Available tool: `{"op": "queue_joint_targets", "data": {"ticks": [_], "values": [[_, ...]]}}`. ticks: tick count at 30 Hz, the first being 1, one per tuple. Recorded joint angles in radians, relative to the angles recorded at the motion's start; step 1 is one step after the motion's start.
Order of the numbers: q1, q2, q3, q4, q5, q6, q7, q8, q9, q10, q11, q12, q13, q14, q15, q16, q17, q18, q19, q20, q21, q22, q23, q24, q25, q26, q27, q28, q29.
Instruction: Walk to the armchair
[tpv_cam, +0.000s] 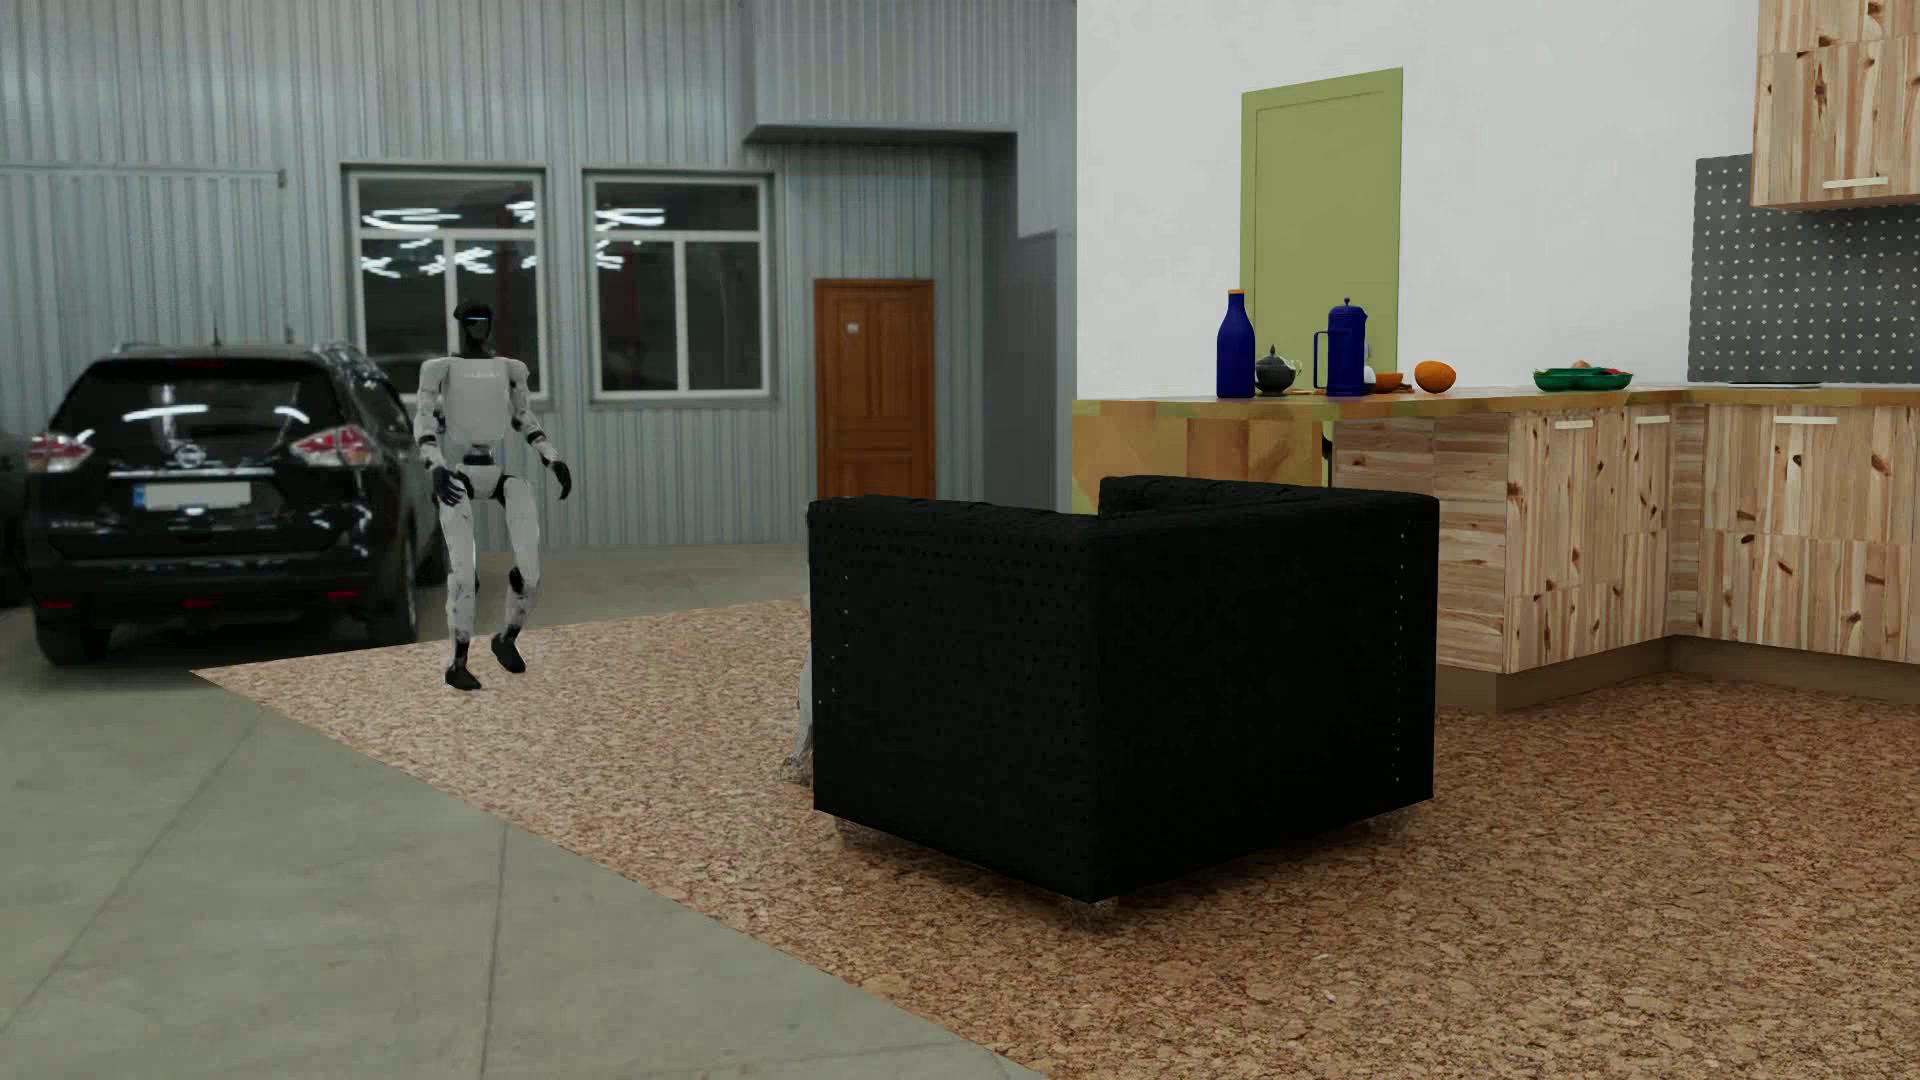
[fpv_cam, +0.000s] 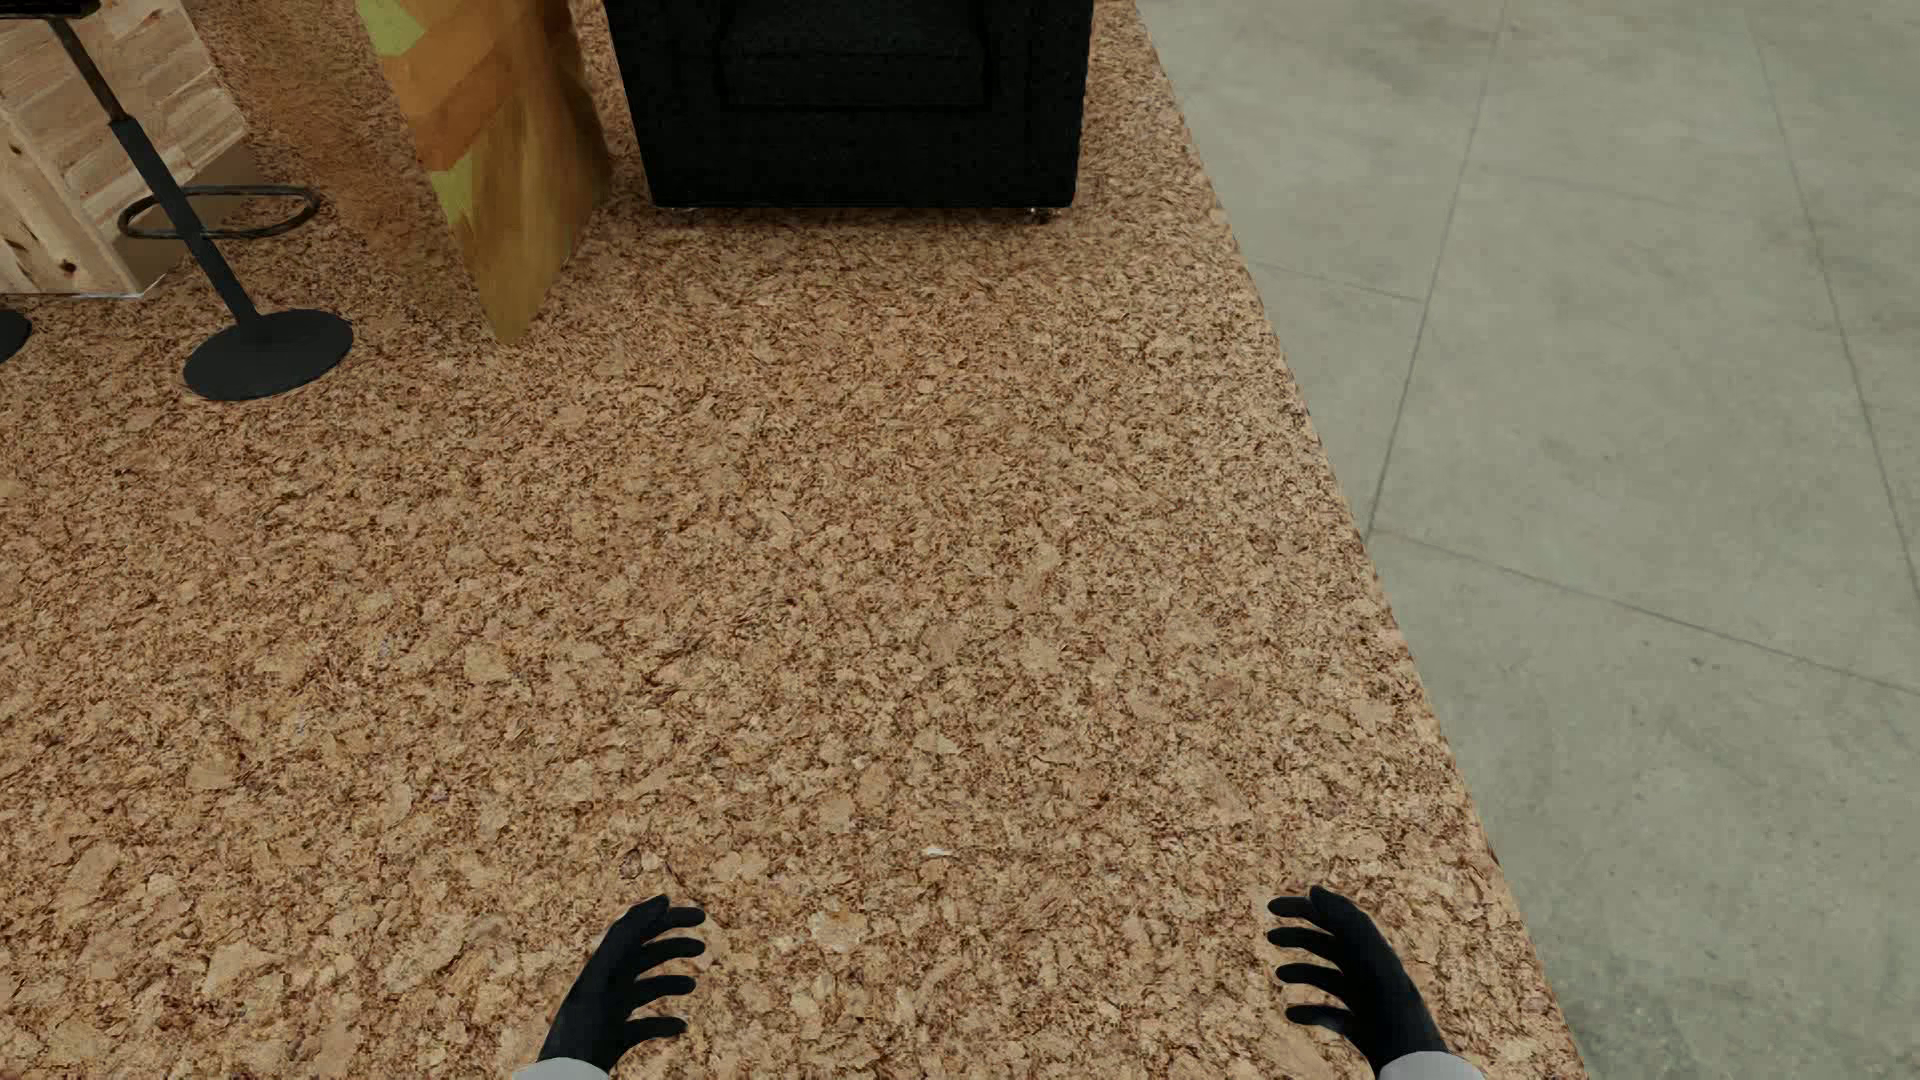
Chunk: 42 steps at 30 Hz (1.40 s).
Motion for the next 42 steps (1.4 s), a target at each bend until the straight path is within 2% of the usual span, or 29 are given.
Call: {"op": "queue_joint_targets", "data": {"ticks": [1, 2, 3, 4, 6, 9, 11, 12, 13, 15, 16, 17, 19, 20, 21, 22, 23, 25, 26, 27, 28, 31, 34, 35, 37, 39, 40, 41, 42], "values": [[-0.021, 0.011, 0.007, 0.019, 0.001, -0.002, 0.009, 0.001, 0.001, -0.05, 0.022, 0.029, 0.023, -0.087, -0.024, -0.014, -0.022, 0.019, -0.005, -0.005, -0.016, 0.044, 0.028, 0.015, 0.011, 0.002, -0.015, -0.019, 0.002], [-0.052, -0.002, 0.002, 0.055, 0.0, -0.003, -0.01, -0.003, 0.013, -0.201, 0.079, 0.06, 0.025, -0.23, -0.065, -0.013, -0.018, 0.132, 0.0, -0.002, -0.006, 0.064, 0.004, 0.038, 0.028, 0.021, -0.004, -0.044, -0.005], [-0.051, -0.012, 0.012, 0.081, -0.007, -0.014, 0.004, 0.0, 0.018, -0.209, 0.131, 0.072, 0.023, -0.17, -0.123, -0.013, -0.007, -0.11, 0.011, 0.021, 0.024, 0.101, 0.003, 0.054, 0.037, 0.052, 0.019, -0.069, -0.022], [-0.042, -0.014, 0.019, 0.079, -0.018, -0.025, 0.019, 0.001, 0.022, -0.21, 0.168, 0.066, 0.019, -0.138, -0.161, -0.008, 0.01, -0.032, 0.026, 0.005, 0.033, 0.129, 0.005, 0.058, 0.034, 0.089, 0.053, -0.084, -0.041], [-0.014, -0.017, 0.001, 0.047, -0.033, -0.078, 0.02, 0.02, 0.034, -0.211, 0.227, 0.065, 0.025, -0.177, -0.216, 0.001, 0.04, -0.025, 0.036, -0.017, 0.036, 0.113, -0.004, 0.031, 0.002, 0.14, 0.103, -0.076, -0.061], [0.042, -0.028, -0.037, 0.038, -0.045, -0.12, 0.021, 0.014, 0.061, -0.197, 0.28, -0.004, 0.085, -0.249, -0.275, 0.003, 0.039, -0.036, 0.009, -0.048, -0.016, 0.079, 0.028, -0.068, -0.025, 0.083, 0.073, 0.007, -0.047], [-0.007, 0.012, -0.037, 0.022, -0.054, -0.105, 0.001, 0.015, 0.096, -0.025, 0.292, -0.052, 0.116, -0.191, -0.33, -0.056, -0.005, -0.024, 0.011, -0.055, -0.045, 0.049, 0.044, -0.11, -0.002, 0.009, 0.07, 0.06, -0.051], [-0.069, 0.053, -0.024, 0.019, -0.043, -0.068, -0.013, 0.017, 0.102, 0.097, 0.243, -0.044, 0.107, -0.074, -0.327, -0.068, -0.031, 0.055, 0.013, -0.071, -0.052, 0.067, 0.057, -0.122, 0.022, -0.011, 0.069, 0.065, -0.067], [-0.122, 0.095, -0.003, 0.025, -0.04, -0.038, -0.003, 0.022, 0.104, 0.135, 0.196, -0.03, 0.089, -0.015, -0.326, -0.053, -0.029, 0.135, 0.015, -0.063, -0.056, 0.083, 0.046, -0.128, 0.045, -0.01, 0.067, 0.045, -0.087], [-0.207, 0.051, 0.042, 0.075, -0.043, 0.036, 0.035, 0.0, 0.121, -0.043, 0.385, 0.033, 0.018, -0.08, -0.259, -0.017, -0.002, 0.197, 0.045, -0.033, -0.017, 0.033, -0.001, -0.078, 0.055, 0.04, 0.06, 0.001, -0.097], [-0.168, -0.039, 0.04, 0.092, -0.044, 0.057, 0.027, 0.005, 0.127, -0.122, 0.601, 0.068, -0.052, -0.114, -0.111, 0.019, 0.028, -0.045, 0.066, -0.034, 0.013, 0.108, 0.014, -0.037, 0.038, 0.052, 0.078, -0.002, -0.085], [-0.138, -0.113, 0.035, 0.082, -0.052, 0.052, 0.032, 0.015, 0.115, -0.122, 0.69, 0.08, -0.066, -0.142, -0.021, 0.046, 0.055, -0.041, 0.086, -0.056, 0.011, 0.165, 0.018, -0.011, 0.02, 0.078, 0.092, 0.009, -0.063], [-0.051, -0.199, 0.001, 0.053, -0.068, -0.002, 0.039, 0.039, 0.112, -0.155, 0.456, 0.065, -0.005, -0.176, -0.166, -0.015, 0.056, -0.047, 0.116, -0.047, 0.0, 0.074, 0.019, -0.02, 0.0, 0.138, 0.073, 0.068, -0.01], [-0.059, -0.224, -0.027, 0.039, -0.08, -0.03, 0.03, 0.045, 0.121, -0.059, 0.322, 0.045, -0.008, -0.179, -0.079, -0.073, 0.023, -0.026, 0.111, -0.022, -0.006, 0.011, 0.051, -0.031, -0.005, 0.14, 0.053, 0.091, 0.014], [-0.122, -0.195, -0.005, 0.037, -0.069, -0.026, 0.008, 0.04, 0.113, 0.097, 0.327, 0.028, 0.001, -0.076, -0.106, -0.071, -0.027, 0.009, 0.011, -0.064, -0.027, 0.03, 0.062, -0.042, -0.009, 0.111, 0.037, 0.083, 0.021], [-0.185, -0.166, 0.009, 0.037, -0.062, -0.014, -0.004, 0.036, 0.091, 0.184, 0.31, 0.035, 0.013, 0.015, -0.122, -0.06, -0.063, 0.08, 0.016, -0.071, -0.034, 0.043, 0.059, -0.057, -0.006, 0.085, 0.02, 0.053, 0.011], [-0.226, -0.132, 0.028, 0.033, -0.065, -0.001, 0.008, 0.034, 0.06, 0.174, 0.275, 0.053, 0.033, -0.013, -0.13, -0.05, -0.081, 0.119, 0.018, -0.067, -0.039, 0.05, 0.07, -0.073, 0.002, 0.072, -0.008, 0.006, -0.014], [-0.244, -0.044, 0.052, 0.059, -0.068, 0.042, 0.008, 0.013, 0.037, 0.034, 0.209, 0.053, -0.01, -0.15, -0.147, -0.042, -0.042, 0.059, 0.032, -0.007, -0.001, 0.022, 0.007, -0.09, 0.033, 0.106, 0.027, -0.061, -0.067], [-0.228, -0.02, 0.059, 0.082, -0.06, 0.062, -0.007, 0.008, 0.015, -0.145, 0.199, 0.064, -0.032, -0.183, -0.172, -0.017, -0.016, 0.065, 0.039, 0.013, 0.023, 0.018, -0.032, -0.091, 0.042, 0.122, 0.057, -0.077, -0.079], [-0.177, -0.025, 0.066, 0.085, -0.071, 0.047, 0.003, 0.021, 0.015, -0.217, 0.274, 0.057, -0.058, 0.009, -0.202, 0.023, 0.024, -0.102, 0.045, 0.014, 0.025, 0.088, -0.025, -0.084, 0.042, 0.115, 0.076, -0.072, -0.082], [-0.158, -0.052, 0.053, 0.068, -0.079, 0.021, 0.003, 0.036, 0.026, -0.213, 0.368, 0.052, -0.066, 0.0, -0.188, 0.047, 0.055, -0.058, 0.049, 0.009, 0.029, 0.109, -0.009, -0.07, 0.033, 0.112, 0.079, -0.051, -0.075], [-0.11, 0.001, 0.032, 0.058, -0.096, -0.053, 0.009, 0.047, 0.047, -0.202, 0.258, 0.066, 0.067, -0.072, -0.255, -0.033, 0.043, -0.06, 0.064, -0.01, 0.011, 0.084, 0.021, -0.046, -0.002, 0.048, 0.076, 0.031, -0.015], [-0.06, 0.084, 0.024, 0.076, -0.08, -0.067, -0.007, 0.023, 0.078, -0.206, 0.194, 0.013, 0.08, -0.134, -0.286, -0.025, 0.005, -0.067, 0.058, -0.022, 0.014, 0.085, -0.013, -0.05, 0.024, -0.029, 0.191, -0.006, -0.014], [-0.039, 0.093, 0.031, 0.084, -0.072, -0.057, -0.01, 0.022, 0.097, -0.202, 0.219, 0.013, 0.034, -0.156, -0.28, -0.019, 0.001, -0.067, 0.062, -0.037, 0.024, 0.085, -0.013, -0.055, 0.038, -0.042, 0.198, -0.017, -0.029], [0.021, -0.024, 0.031, 0.08, -0.069, -0.061, -0.018, 0.037, 0.115, -0.256, 0.467, 0.084, -0.031, -0.166, -0.101, 0.0, 0.052, -0.07, 0.093, -0.053, -0.001, 0.088, -0.038, -0.056, 0.058, -0.05, 0.156, -0.003, -0.055], [0.056, -0.12, 0.009, 0.071, -0.093, -0.069, -0.02, 0.047, 0.091, -0.265, 0.339, 0.111, 0.003, -0.205, -0.173, -0.02, 0.031, -0.071, 0.123, -0.014, -0.033, 0.064, -0.011, -0.074, 0.066, -0.01, 0.06, 0.052, -0.043], [0.05, -0.148, 0.003, 0.068, -0.091, -0.071, -0.017, 0.062, 0.102, -0.178, 0.251, 0.069, 0.022, -0.229, -0.139, -0.041, 0.002, -0.056, 0.126, -0.024, -0.043, 0.035, 0.017, -0.081, 0.058, 0.017, 0.029, 0.09, -0.033], [-0.025, -0.146, 0.003, 0.075, -0.077, -0.056, -0.022, 0.063, 0.11, 0.025, 0.283, 0.017, 0.031, -0.177, -0.139, -0.032, -0.038, 0.003, 0.054, -0.066, -0.036, 0.03, 0.032, -0.082, 0.044, 0.04, 0.023, 0.112, -0.024], [-0.106, -0.119, 0.01, 0.076, -0.072, -0.042, -0.028, 0.062, 0.108, 0.185, 0.284, -0.01, 0.044, -0.01, -0.162, -0.023, -0.042, 0.058, 0.06, -0.056, -0.042, 0.028, 0.044, -0.072, 0.028, 0.064, 0.021, 0.104, -0.034]]}}
